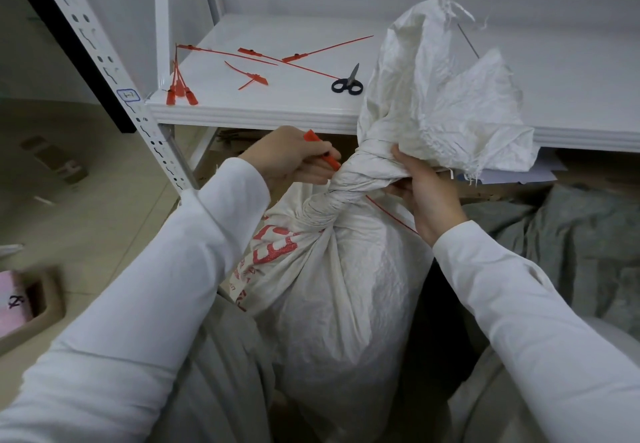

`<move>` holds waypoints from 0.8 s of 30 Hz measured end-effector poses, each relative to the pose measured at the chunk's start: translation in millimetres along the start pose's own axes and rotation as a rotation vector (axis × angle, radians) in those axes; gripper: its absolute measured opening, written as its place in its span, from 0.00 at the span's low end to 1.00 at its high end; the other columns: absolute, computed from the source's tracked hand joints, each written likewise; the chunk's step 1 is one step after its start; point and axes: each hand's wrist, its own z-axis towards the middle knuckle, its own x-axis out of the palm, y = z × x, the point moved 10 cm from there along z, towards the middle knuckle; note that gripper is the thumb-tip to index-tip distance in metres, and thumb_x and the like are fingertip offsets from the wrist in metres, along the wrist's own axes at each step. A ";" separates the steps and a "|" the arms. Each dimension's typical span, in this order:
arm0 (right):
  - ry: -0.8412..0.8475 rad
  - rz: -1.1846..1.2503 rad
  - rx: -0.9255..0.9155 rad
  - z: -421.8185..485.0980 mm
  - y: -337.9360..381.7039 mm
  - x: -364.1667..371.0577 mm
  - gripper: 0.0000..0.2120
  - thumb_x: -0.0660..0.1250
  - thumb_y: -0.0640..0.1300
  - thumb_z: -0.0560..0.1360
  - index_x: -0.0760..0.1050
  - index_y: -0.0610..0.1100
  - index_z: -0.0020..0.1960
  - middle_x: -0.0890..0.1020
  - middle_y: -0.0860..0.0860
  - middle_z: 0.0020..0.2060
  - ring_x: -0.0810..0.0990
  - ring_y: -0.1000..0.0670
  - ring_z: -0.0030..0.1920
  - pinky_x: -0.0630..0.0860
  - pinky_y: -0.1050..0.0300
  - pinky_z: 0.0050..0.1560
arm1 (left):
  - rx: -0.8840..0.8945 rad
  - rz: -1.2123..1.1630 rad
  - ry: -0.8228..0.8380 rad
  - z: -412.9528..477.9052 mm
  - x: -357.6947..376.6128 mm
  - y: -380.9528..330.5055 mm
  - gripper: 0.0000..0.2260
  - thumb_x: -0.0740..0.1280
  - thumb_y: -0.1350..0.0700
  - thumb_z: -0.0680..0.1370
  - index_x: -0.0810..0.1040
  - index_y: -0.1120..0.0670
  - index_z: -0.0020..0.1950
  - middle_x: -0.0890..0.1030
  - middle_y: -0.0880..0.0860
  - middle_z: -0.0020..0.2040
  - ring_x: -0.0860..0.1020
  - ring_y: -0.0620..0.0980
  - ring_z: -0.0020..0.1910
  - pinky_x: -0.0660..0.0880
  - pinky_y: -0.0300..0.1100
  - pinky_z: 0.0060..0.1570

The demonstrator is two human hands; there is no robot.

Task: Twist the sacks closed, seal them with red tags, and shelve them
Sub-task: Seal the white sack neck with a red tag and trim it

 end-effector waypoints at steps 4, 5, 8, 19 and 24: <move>-0.006 0.000 0.016 0.3 -1.1 -1.9 0.28 0.76 0.48 0.68 0.75 0.43 0.66 0.82 0.46 0.58 0.83 0.47 0.56 0.81 0.58 0.41 | 0.021 0.157 0.128 -3.5 -1.1 -0.8 0.09 0.63 0.63 0.79 0.82 0.61 0.55 0.85 0.58 0.50 0.84 0.52 0.51 0.80 0.42 0.51; -0.009 -0.015 0.016 0.5 -0.7 -2.5 0.29 0.76 0.49 0.67 0.74 0.43 0.66 0.81 0.46 0.59 0.82 0.47 0.56 0.80 0.59 0.41 | 0.024 0.196 0.149 -4.0 -1.7 -0.7 0.09 0.64 0.64 0.79 0.82 0.61 0.54 0.85 0.58 0.49 0.84 0.53 0.51 0.80 0.43 0.52; -0.014 -0.028 0.014 0.1 0.8 -2.2 0.33 0.77 0.52 0.63 0.75 0.43 0.66 0.82 0.46 0.59 0.82 0.48 0.56 0.80 0.60 0.40 | 0.025 0.293 0.181 -5.8 0.0 0.2 0.08 0.67 0.64 0.77 0.83 0.59 0.53 0.85 0.58 0.49 0.83 0.54 0.50 0.80 0.44 0.53; -0.036 -0.039 -0.033 -3.7 8.1 -2.3 0.26 0.74 0.46 0.70 0.74 0.42 0.66 0.81 0.44 0.58 0.83 0.46 0.55 0.80 0.57 0.41 | -0.002 0.601 0.076 2.7 12.6 10.9 0.11 0.59 0.64 0.80 0.81 0.57 0.50 0.78 0.51 0.40 0.71 0.45 0.35 0.70 0.33 0.32; -0.054 -0.052 -0.036 -7.6 11.1 -1.2 0.23 0.73 0.44 0.72 0.74 0.41 0.65 0.82 0.43 0.57 0.83 0.44 0.54 0.80 0.56 0.41 | 0.115 0.756 0.068 7.1 14.0 5.3 0.08 0.64 0.61 0.79 0.83 0.56 0.54 0.80 0.49 0.48 0.74 0.45 0.44 0.71 0.38 0.48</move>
